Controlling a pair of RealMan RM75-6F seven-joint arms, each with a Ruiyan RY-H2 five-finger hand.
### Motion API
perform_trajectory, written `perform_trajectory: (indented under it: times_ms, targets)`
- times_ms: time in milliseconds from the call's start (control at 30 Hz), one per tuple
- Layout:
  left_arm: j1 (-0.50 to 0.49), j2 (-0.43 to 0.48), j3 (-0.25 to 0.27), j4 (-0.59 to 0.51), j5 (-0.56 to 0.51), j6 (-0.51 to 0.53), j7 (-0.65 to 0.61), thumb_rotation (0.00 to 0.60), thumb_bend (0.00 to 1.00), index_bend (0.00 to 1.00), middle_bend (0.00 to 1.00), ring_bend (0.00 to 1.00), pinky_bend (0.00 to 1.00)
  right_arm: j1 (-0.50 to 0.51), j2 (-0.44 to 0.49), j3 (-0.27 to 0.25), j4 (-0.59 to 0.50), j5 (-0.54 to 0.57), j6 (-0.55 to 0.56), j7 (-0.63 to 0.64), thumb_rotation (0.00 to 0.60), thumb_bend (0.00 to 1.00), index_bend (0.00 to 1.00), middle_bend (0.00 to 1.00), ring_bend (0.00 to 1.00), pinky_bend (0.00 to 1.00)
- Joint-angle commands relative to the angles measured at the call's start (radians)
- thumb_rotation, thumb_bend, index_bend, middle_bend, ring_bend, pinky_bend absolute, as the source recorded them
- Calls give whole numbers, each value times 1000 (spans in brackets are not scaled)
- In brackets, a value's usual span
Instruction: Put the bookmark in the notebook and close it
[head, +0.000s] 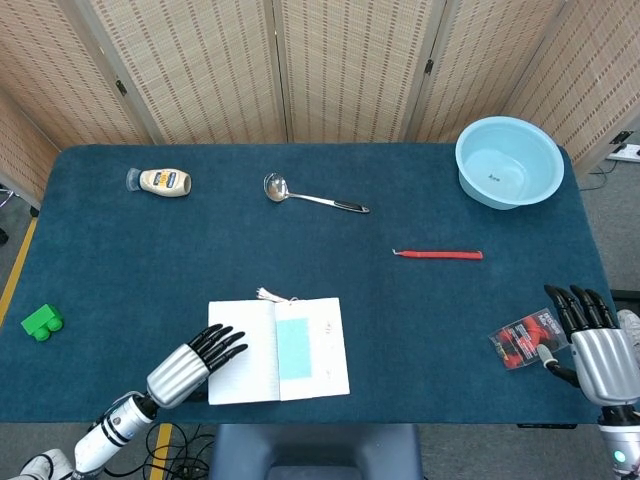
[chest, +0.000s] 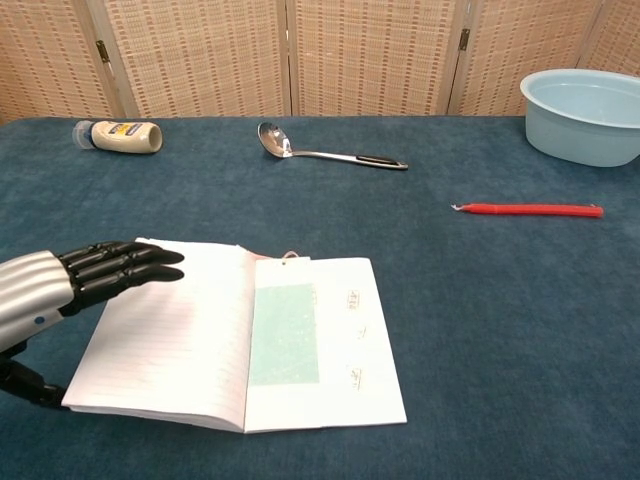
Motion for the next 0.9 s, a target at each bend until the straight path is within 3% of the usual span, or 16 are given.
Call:
perform_trajectory:
  times_ms: [33, 333, 600, 900]
  targets:
    - [-29, 10, -25, -45, -3, 4, -8, 600, 169, 96, 62, 66, 142, -2, 1, 1, 0, 0, 3, 0, 600, 208, 81, 140, 81, 114]
    - [-141, 43, -116, -222, 12, -20, 48, 600, 169, 98, 62, 65, 142, -8, 2, 5, 8, 4, 16, 12, 600, 208, 81, 140, 81, 114]
    - [-246, 11, -180, -366, 18, -132, 148, 600, 169, 98, 62, 62, 142, -18, -2, 6, 30, 14, 26, 36, 600, 209, 81, 140, 81, 114]
    - [-338, -72, -248, -383, -65, -303, 225, 600, 169, 98, 62, 61, 142, -31, -4, 6, 51, 23, 36, 62, 600, 208, 81, 140, 81, 114]
